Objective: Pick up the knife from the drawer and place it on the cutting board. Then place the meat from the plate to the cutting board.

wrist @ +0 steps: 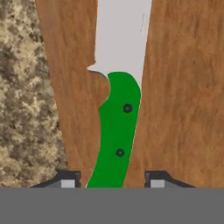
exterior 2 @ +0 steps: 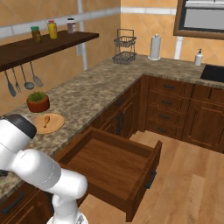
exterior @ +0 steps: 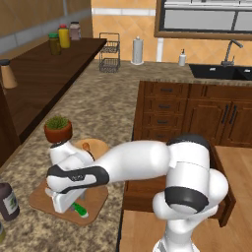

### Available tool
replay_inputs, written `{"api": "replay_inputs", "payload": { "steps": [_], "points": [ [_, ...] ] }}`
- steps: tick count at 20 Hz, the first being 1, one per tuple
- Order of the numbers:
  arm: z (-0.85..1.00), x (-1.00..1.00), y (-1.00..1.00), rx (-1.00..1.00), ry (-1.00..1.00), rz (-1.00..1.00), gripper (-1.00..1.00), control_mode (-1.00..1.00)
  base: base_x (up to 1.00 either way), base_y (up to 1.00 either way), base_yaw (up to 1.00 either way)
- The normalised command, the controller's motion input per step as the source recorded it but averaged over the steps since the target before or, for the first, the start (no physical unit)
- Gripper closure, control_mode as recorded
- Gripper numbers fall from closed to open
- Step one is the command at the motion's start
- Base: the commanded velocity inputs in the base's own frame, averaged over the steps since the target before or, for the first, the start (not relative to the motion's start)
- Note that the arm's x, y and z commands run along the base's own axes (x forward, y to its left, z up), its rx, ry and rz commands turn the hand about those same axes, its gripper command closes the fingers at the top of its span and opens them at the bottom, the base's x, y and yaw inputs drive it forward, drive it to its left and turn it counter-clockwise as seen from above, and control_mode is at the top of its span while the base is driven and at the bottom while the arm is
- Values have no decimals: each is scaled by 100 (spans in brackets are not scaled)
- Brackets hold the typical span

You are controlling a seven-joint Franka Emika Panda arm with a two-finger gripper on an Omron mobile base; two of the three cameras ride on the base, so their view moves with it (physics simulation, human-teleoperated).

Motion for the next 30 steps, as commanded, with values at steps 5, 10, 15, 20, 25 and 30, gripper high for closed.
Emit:
{"api": "replay_inputs", "payload": {
  "steps": [5, 10, 15, 20, 25, 30],
  "points": [
    [14, -6, -8, 0, -3, 0, -100, -100, 0, 0, 0],
    [87, 7, -15, 4, -9, -23, -100, -100, 0, 0, 0],
    [60, 49, -54, 10, 0, -49, -100, -100, 0, 0, 0],
    [40, 91, -27, 2, -1, -52, -100, -100, 0, 0, 0],
    [17, 100, -7, -10, 0, -33, -100, -100, 0, 0, 0],
    [0, 100, -13, -24, 1, -20, -100, -100, 0, 0, 0]
  ]
}}
